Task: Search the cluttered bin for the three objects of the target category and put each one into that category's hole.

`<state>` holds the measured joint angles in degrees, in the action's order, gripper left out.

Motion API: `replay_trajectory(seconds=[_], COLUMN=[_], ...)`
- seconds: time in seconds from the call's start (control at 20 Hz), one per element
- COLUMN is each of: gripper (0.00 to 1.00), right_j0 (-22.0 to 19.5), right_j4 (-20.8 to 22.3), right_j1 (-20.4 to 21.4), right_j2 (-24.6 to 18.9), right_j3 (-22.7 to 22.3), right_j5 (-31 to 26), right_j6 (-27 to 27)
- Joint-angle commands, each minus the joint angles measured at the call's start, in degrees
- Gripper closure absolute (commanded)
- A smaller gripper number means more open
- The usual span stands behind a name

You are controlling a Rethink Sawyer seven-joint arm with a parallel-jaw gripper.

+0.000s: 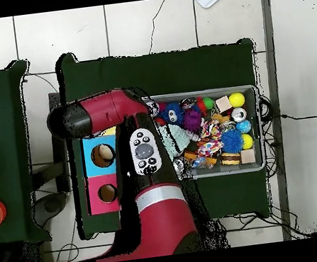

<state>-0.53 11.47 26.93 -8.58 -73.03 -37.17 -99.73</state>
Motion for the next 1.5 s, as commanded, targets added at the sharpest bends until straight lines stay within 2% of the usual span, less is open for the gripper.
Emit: replay_trajectory(seconds=[0.05,0.1,0.25,0.45,0.55,0.65,0.7,0.85,1.0,1.1,1.4,1.5], gripper=[1.00,1.00,1.00,1.00,1.00,1.00,0.00,0.00,0.00,0.00,0.00,0.00], right_j0=[-0.9,-0.5,-0.4,-0.5,-0.2,-0.3,-0.2,0.1,-0.1,-1.0,-3.5,-4.6], right_j4=[-3.1,-3.8,-5.0,-4.3,-3.7,-3.1,-3.2,-2.9,-2.9,-4.0,-7.3,-8.1], right_j1=[-6.2,-6.6,-6.0,-7.0,-7.9,-8.3,-8.1,-7.9,-5.6,-2.0,10.7,13.4], right_j2=[-1.4,-1.2,-0.9,2.1,4.0,4.7,5.2,5.8,6.2,5.5,3.7,3.2], right_j3=[6.4,8.6,8.6,0.4,-1.9,-2.8,-3.6,-3.6,-4.8,-6.5,-10.0,-11.3], right_j5=[4.8,2.7,0.8,4.1,4.6,3.6,4.1,3.3,2.5,0.0,-14.1,-15.7], right_j6=[-11.0,-11.0,-11.1,-14.2,-15.3,-14.1,-13.7,-12.9,-11.2,-9.6,-2.5,-1.1])
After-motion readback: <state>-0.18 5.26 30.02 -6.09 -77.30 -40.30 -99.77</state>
